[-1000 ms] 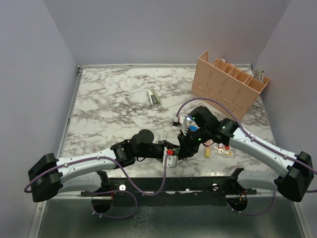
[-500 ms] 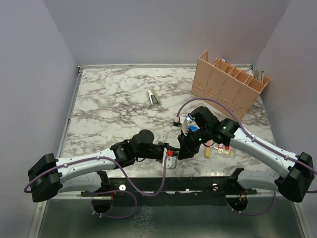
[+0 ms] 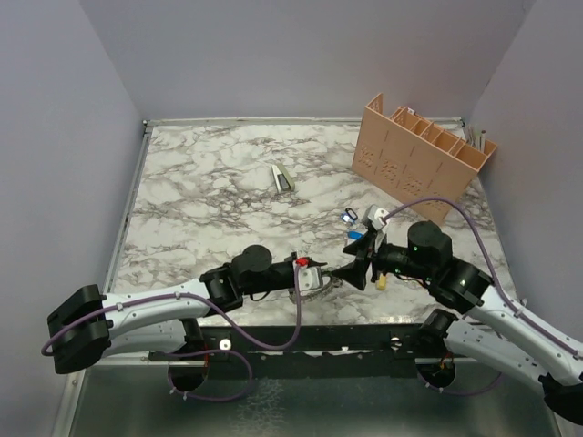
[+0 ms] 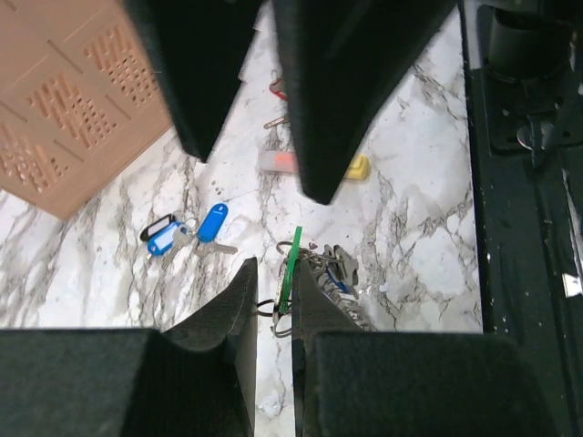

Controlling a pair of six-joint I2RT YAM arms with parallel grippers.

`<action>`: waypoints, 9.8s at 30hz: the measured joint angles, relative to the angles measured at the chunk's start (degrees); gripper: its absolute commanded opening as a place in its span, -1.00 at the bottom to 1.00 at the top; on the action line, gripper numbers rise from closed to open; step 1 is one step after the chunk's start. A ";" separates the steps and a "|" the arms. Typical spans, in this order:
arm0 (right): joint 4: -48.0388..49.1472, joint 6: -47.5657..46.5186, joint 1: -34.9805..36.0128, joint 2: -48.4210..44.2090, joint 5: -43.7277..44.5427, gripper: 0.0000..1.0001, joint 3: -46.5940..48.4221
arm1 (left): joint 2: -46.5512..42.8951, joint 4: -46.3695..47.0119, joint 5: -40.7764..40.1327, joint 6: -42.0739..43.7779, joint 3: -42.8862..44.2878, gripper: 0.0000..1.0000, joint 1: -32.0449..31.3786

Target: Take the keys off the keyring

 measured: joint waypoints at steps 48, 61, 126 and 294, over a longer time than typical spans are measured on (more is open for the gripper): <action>62.53 2.29 0.00 10.03 -5.75 -0.99 -29.55 | -1.51 18.38 -18.64 -28.52 -7.19 -1.00 -1.88; 65.53 4.37 0.66 7.32 -5.73 -0.99 -29.90 | -9.97 19.06 -25.90 -37.09 -11.76 -1.00 -3.13; 89.46 9.05 0.39 26.38 -8.33 -0.99 -34.12 | -6.60 17.49 -28.30 -46.23 -12.72 -1.00 -2.25; 66.38 -10.64 -1.55 7.69 -22.18 -0.99 -33.77 | 4.87 32.63 22.62 -30.67 -16.94 -1.00 14.05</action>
